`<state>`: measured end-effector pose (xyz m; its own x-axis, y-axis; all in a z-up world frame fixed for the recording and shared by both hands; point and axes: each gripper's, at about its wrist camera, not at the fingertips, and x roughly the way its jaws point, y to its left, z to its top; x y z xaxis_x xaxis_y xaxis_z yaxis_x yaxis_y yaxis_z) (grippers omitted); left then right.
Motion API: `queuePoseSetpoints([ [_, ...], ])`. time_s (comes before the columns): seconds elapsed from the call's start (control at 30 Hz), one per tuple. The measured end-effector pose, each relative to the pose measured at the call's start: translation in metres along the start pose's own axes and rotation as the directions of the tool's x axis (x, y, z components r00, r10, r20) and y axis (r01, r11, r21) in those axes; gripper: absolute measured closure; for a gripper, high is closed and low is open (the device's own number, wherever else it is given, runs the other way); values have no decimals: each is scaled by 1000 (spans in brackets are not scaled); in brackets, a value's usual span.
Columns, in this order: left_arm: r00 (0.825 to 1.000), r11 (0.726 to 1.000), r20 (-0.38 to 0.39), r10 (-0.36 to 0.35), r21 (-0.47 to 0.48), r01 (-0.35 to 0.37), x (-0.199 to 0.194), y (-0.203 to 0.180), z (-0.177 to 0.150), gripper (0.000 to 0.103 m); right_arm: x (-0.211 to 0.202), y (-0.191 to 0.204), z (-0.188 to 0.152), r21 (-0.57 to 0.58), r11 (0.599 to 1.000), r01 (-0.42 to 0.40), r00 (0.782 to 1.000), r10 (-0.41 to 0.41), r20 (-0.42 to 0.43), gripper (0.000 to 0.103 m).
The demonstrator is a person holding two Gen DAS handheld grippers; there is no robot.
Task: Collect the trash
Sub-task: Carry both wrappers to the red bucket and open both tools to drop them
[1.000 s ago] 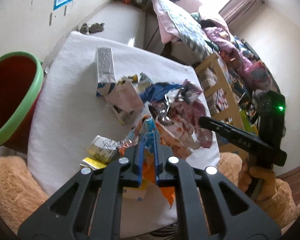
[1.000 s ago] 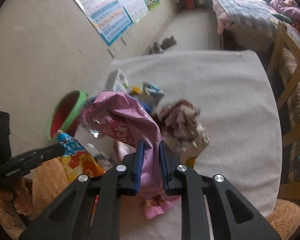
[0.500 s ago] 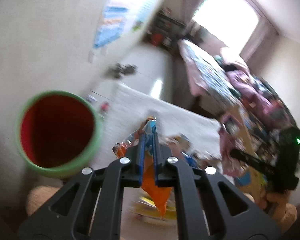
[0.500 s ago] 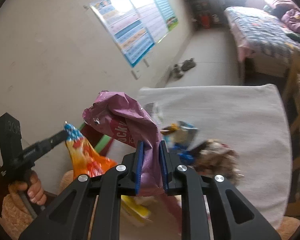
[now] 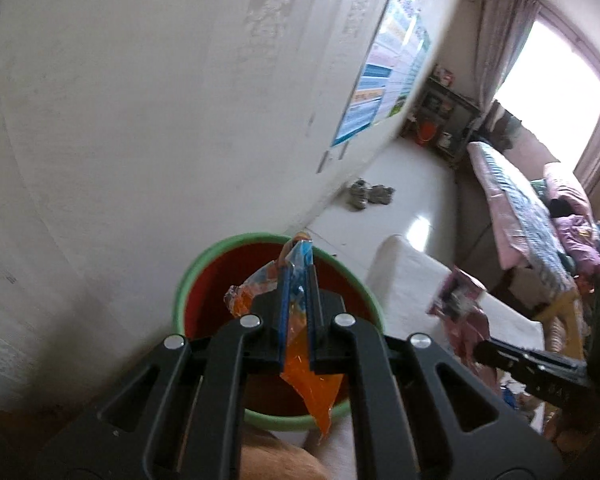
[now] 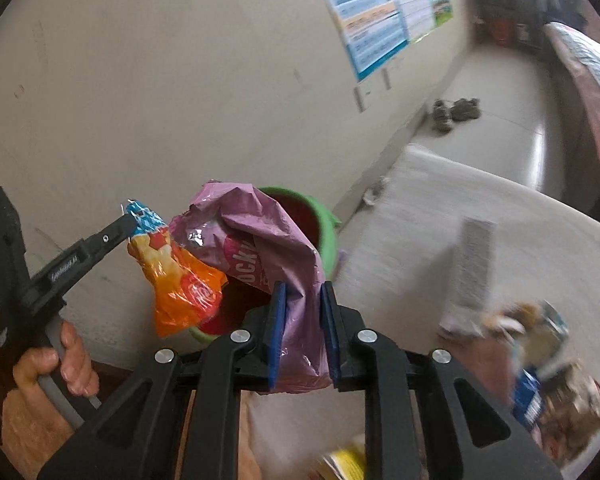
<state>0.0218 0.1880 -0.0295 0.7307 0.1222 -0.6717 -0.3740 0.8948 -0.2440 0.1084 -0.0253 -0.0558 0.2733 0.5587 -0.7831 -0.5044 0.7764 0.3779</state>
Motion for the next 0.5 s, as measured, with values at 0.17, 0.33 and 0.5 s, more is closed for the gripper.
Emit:
queuePoseSetpoints([
  [0.17,999,998,-12,31,-46,-31,5,20,-4,82,24,19,16,-16,999,-48,999,48,-13,55],
  [0.33,999,999,-14,32,-36,-33,6,23,-9,63,12,24,15,-33,998,-52,998,53,26,42],
  [0.5,1000,1000,-29,-6,-6,6,4,8,-12,59,-19,11,4,-40,999,-24,997,26,67,41],
])
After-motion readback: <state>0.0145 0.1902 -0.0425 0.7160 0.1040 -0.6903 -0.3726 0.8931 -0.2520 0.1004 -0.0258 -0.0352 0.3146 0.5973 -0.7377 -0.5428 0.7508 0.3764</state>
